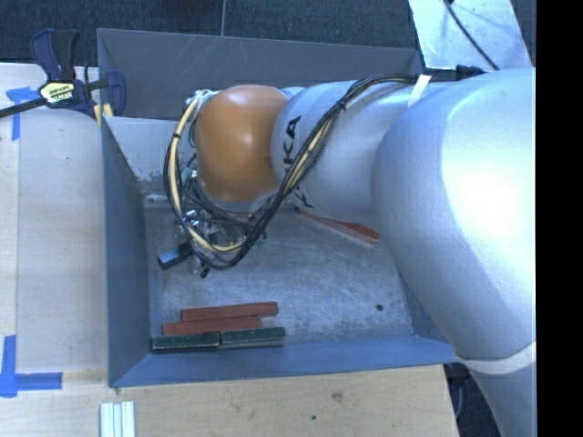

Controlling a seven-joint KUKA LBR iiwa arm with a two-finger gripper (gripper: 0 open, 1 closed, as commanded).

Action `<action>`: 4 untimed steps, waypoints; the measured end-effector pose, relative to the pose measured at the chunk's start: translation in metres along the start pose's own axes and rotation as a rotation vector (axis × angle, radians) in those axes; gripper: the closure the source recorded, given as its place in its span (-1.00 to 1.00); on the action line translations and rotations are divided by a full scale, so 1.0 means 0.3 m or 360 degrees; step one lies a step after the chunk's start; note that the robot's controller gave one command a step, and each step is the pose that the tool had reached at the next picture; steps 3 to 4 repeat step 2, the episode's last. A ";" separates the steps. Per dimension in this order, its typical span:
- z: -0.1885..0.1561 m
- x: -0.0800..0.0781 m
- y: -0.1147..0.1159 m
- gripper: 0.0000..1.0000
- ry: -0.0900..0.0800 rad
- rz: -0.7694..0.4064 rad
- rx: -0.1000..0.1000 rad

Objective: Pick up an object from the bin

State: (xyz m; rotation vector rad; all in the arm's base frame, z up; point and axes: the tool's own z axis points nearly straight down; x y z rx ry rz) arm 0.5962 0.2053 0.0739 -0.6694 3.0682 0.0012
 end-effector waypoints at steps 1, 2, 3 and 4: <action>-0.404 -0.098 0.038 1.00 -0.0020 0.0034 0.0002; -0.693 -0.062 -0.006 1.00 -0.0014 -0.0769 0.0006; -0.693 -0.062 -0.006 1.00 -0.0014 -0.0769 0.0006; -0.693 -0.062 -0.006 1.00 -0.0014 -0.0769 0.0006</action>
Offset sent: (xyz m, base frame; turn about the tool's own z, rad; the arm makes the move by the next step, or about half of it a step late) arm 0.0187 0.0219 0.1149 0.0220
